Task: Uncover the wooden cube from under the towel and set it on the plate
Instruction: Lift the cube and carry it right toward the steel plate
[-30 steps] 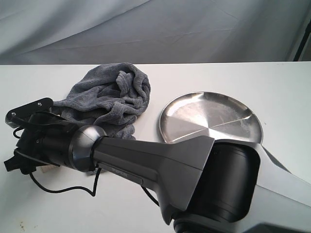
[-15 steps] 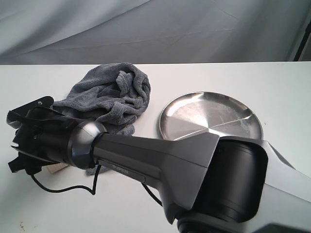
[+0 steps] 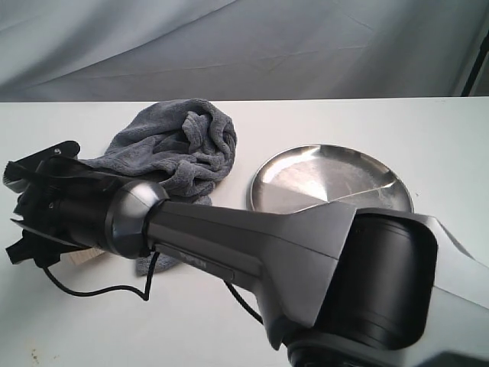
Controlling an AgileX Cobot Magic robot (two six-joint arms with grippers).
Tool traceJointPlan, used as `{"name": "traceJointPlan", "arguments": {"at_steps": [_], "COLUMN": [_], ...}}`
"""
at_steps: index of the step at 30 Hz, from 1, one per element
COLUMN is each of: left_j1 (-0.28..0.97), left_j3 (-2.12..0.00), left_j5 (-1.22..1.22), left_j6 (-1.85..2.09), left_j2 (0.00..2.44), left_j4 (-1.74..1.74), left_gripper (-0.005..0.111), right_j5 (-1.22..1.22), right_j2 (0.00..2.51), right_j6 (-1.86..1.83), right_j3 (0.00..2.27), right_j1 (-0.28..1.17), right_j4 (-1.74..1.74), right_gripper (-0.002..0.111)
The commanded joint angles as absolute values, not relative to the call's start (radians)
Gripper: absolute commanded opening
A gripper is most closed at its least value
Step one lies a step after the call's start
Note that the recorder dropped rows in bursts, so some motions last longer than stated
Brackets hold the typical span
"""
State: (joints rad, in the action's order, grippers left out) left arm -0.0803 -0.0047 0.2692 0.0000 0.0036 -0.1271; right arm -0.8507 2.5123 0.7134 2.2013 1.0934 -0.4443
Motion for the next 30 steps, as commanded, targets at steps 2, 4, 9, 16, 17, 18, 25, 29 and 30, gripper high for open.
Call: {"name": "traceJointPlan", "arguments": {"at_steps": [2,4,9,16,17,18,25,29,30], "left_j1": [-0.077,-0.077,-0.077,-0.077,-0.077,-0.077,-0.077,-0.077,-0.077], "left_j3": [0.0,0.0,0.0,0.0,0.0,0.0,0.0,0.0,0.0], "left_j5": [0.267,0.267,0.267,0.267,0.267,0.267,0.267,0.267,0.267], "left_j6": [0.0,0.0,0.0,0.0,0.0,0.0,0.0,0.0,0.0], "left_j2": [0.0,0.0,0.0,0.0,0.0,0.0,0.0,0.0,0.0], "left_j4": [-0.116,-0.116,-0.116,-0.116,-0.116,-0.116,-0.116,-0.116,-0.116], "left_gripper": [0.0,0.0,0.0,0.0,0.0,0.0,0.0,0.0,0.0], "right_j5": [-0.838,-0.847,-0.937,-0.983,-0.983,-0.981,-1.006,-1.015,-1.026], "right_j2": [2.434,2.414,2.41,2.392,2.389,2.382,2.344,2.322,2.317], "right_j6": [0.706,0.706,0.704,0.704,0.704,0.704,0.702,0.702,0.702], "right_j3": [2.206,2.206,2.206,2.206,2.206,2.206,2.206,2.206,2.206], "right_j1": [1.09,1.086,1.064,1.053,1.051,1.049,1.018,1.009,1.005], "right_j4": [-0.463,-0.465,-0.47,-0.493,-0.493,-0.493,-0.493,-0.504,-0.511], "right_gripper": [0.047,0.047,0.047,0.047,0.047,0.047,0.047,0.047,0.047]}}
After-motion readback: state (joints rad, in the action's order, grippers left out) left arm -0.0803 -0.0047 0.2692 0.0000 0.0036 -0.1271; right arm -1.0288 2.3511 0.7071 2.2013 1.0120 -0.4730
